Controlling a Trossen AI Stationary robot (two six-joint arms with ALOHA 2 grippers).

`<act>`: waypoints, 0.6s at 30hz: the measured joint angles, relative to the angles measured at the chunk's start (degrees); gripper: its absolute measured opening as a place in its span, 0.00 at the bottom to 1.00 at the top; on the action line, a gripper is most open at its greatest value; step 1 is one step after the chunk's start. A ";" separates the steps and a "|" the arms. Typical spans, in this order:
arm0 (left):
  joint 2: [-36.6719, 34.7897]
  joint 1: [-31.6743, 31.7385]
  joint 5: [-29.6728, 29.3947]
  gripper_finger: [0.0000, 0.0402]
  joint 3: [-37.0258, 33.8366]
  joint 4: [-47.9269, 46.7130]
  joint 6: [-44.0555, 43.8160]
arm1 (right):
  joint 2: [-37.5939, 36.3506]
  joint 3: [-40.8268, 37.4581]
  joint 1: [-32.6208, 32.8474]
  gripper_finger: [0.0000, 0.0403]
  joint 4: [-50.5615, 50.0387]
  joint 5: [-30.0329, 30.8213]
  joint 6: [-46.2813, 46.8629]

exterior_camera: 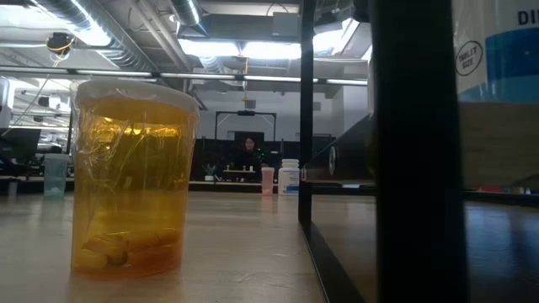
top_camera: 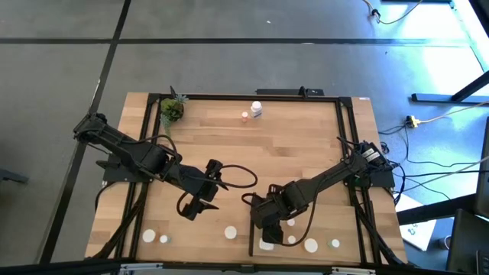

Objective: Pick and place medicine bottles onto shelf by color
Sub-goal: Put the top right pink pill bottle on the shelf

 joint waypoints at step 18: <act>0.00 0.00 0.00 0.73 0.00 0.00 0.00 | 0.02 -0.19 -0.02 0.76 1.08 -2.25 1.54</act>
